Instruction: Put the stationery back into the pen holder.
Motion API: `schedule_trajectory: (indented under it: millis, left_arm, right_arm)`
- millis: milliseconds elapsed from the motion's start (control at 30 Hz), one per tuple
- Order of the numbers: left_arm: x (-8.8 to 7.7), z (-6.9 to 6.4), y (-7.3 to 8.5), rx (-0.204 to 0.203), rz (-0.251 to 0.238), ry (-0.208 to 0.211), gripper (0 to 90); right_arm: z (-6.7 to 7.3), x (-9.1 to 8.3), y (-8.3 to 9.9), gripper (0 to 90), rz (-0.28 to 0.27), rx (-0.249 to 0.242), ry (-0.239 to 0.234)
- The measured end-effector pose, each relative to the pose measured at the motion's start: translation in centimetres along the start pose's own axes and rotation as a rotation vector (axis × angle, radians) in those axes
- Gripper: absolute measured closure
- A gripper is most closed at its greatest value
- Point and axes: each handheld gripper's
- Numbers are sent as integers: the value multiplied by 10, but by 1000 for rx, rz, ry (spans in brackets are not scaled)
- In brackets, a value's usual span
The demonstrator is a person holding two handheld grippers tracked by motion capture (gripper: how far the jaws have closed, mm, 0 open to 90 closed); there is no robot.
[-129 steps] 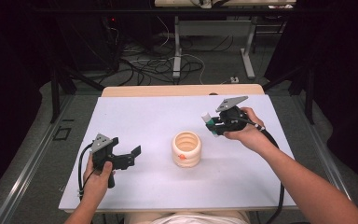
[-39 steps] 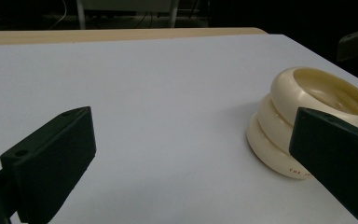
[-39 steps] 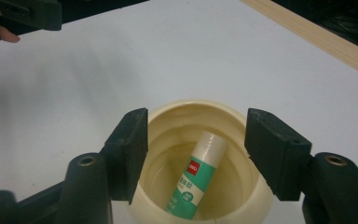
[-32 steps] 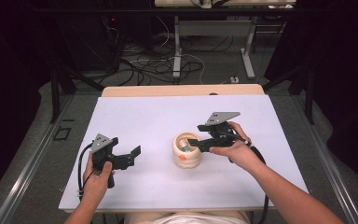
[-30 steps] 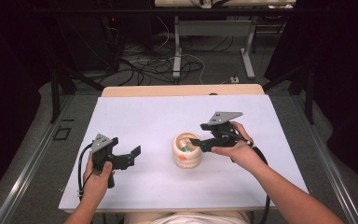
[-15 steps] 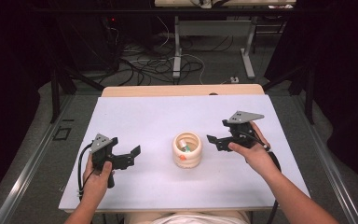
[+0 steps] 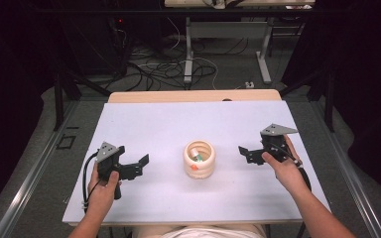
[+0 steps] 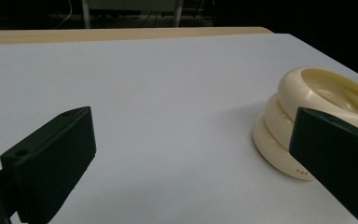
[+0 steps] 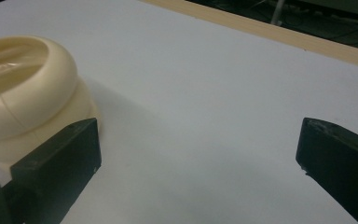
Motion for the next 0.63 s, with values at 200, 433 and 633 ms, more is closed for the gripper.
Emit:
schedule_trajectory:
  millis: [200, 433, 633]
  left_arm:
    - [0, 1, 0, 4, 2, -6, 4]
    - [1, 2, 1, 5, 8, -10, 4]
    - [1, 2, 1, 5, 7, -11, 4]
  right_arm:
    - [-11, 0, 15, 0, 3, 43, 41]
    - [-22, 0, 26, 0, -22, 86, 72]
    - [-25, 1, 32, 0, -22, 118, 89]
Point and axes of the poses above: each handheld gripper's, and its own axes: x roughly forward along the jaws, y roughly out of its underside, z roughly to its left, and after that the axes turned 14 degrees about -y, right-handed
